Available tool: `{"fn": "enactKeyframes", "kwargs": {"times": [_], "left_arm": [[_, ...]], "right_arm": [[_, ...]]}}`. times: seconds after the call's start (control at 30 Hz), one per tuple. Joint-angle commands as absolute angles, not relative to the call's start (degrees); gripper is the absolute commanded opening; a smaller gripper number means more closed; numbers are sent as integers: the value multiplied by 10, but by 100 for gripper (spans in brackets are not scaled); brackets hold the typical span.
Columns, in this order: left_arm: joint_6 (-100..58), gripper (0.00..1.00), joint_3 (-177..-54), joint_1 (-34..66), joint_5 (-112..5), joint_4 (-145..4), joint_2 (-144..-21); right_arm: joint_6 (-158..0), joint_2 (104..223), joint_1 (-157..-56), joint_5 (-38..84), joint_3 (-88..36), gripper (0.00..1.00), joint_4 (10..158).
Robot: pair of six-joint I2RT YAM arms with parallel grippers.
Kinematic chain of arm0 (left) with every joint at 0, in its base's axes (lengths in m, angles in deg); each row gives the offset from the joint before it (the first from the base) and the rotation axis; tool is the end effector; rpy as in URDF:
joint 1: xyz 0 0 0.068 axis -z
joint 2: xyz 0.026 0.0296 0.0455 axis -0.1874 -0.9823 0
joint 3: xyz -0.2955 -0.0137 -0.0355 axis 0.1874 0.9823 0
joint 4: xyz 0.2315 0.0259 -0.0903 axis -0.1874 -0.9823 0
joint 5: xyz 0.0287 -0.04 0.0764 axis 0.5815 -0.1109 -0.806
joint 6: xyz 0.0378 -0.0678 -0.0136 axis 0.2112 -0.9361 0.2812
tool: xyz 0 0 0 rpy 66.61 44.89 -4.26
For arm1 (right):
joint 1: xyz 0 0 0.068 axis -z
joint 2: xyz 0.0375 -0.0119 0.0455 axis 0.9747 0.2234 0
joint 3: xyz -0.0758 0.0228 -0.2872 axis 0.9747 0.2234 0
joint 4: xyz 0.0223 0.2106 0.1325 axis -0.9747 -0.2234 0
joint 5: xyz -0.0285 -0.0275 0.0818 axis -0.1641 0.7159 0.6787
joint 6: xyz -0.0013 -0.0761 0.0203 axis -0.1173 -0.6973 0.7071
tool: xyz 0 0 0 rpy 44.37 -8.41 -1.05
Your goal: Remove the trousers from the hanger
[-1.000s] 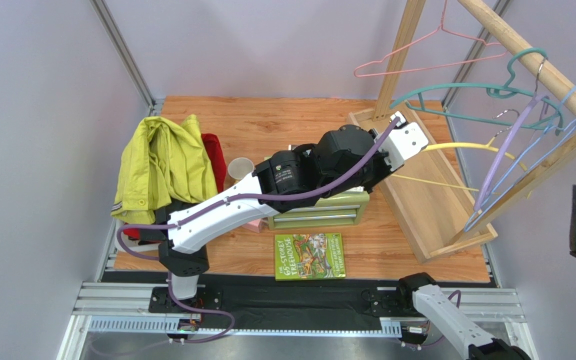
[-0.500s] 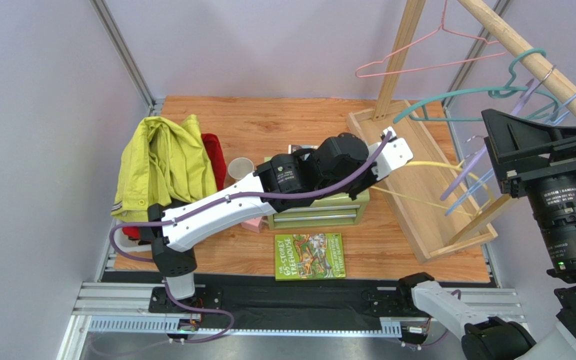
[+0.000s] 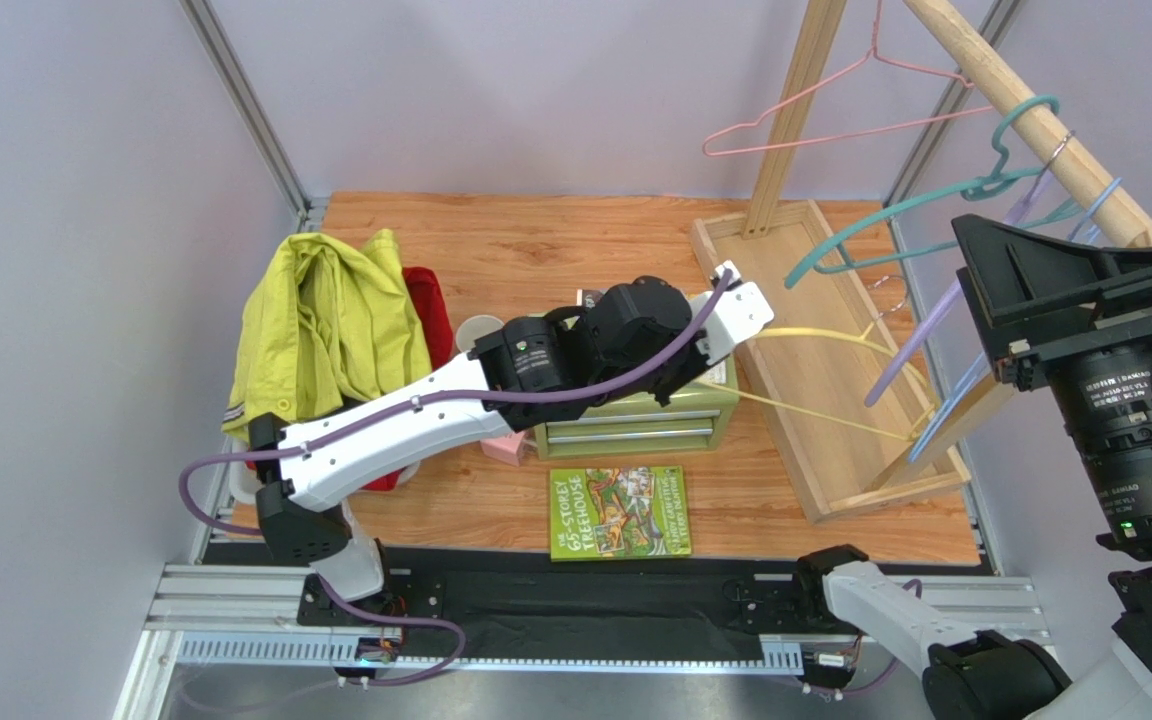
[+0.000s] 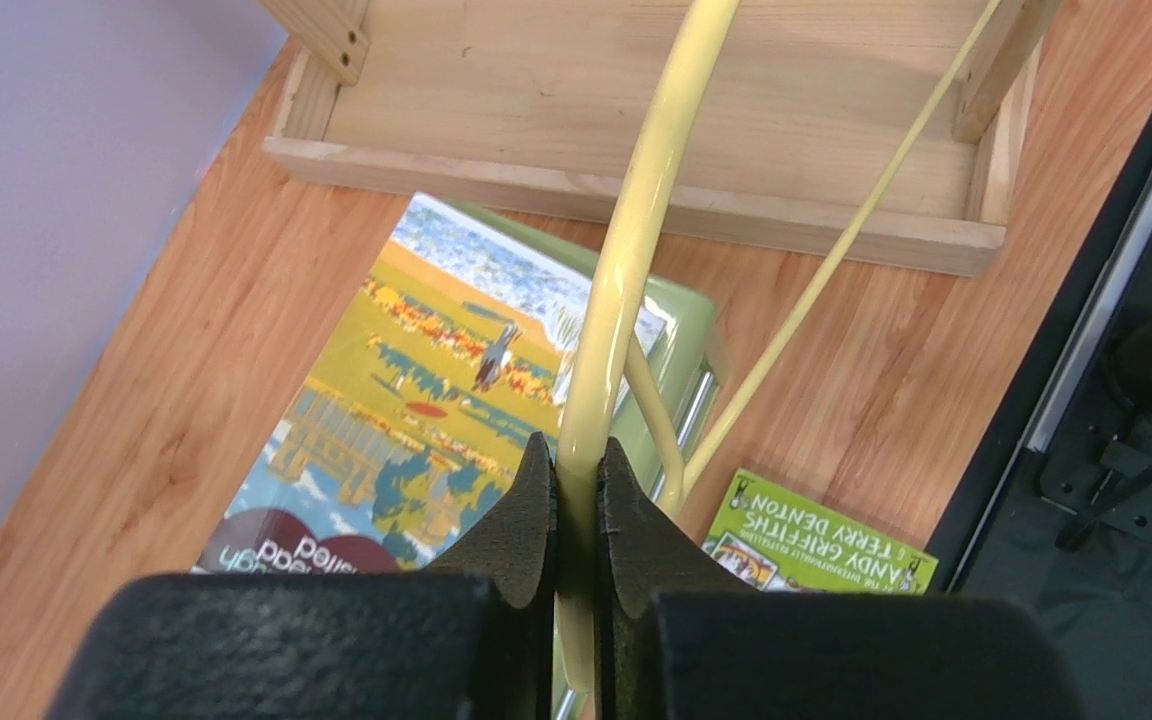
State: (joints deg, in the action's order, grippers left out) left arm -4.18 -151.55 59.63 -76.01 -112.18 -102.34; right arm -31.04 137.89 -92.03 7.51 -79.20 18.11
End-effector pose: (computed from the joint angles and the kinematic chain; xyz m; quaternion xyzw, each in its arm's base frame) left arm 0.1449 -0.3573 0.4490 0.4683 0.7057 -0.1893 0.4968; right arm 0.0077 -0.0079 0.6092 0.2749 0.6057 0.3861 0.6391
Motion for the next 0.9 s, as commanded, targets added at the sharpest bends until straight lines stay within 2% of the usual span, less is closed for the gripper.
{"fn": "enactKeyframes", "kwargs": {"times": [0.0,0.13,0.37,0.53,0.73,0.87], "left_arm": [[-50,0,-1486,583,-776,-1107,-936],[-46,0,-1435,583,-777,-1056,-890],[-59,0,-1496,582,-829,-1047,-921],[-46,0,-1443,583,-862,-1008,-884],[-21,0,-1441,583,-821,-1025,-844],[-13,0,-1397,583,-803,-1019,-800]], "right_arm": [[-319,1397,-922,102,-791,87,217],[-324,1398,-923,119,-768,87,221],[-326,1411,-922,130,-785,87,221],[-326,1413,-922,136,-786,87,222],[-327,1409,-922,134,-777,87,214],[-326,1414,-922,144,-775,87,215]]}}
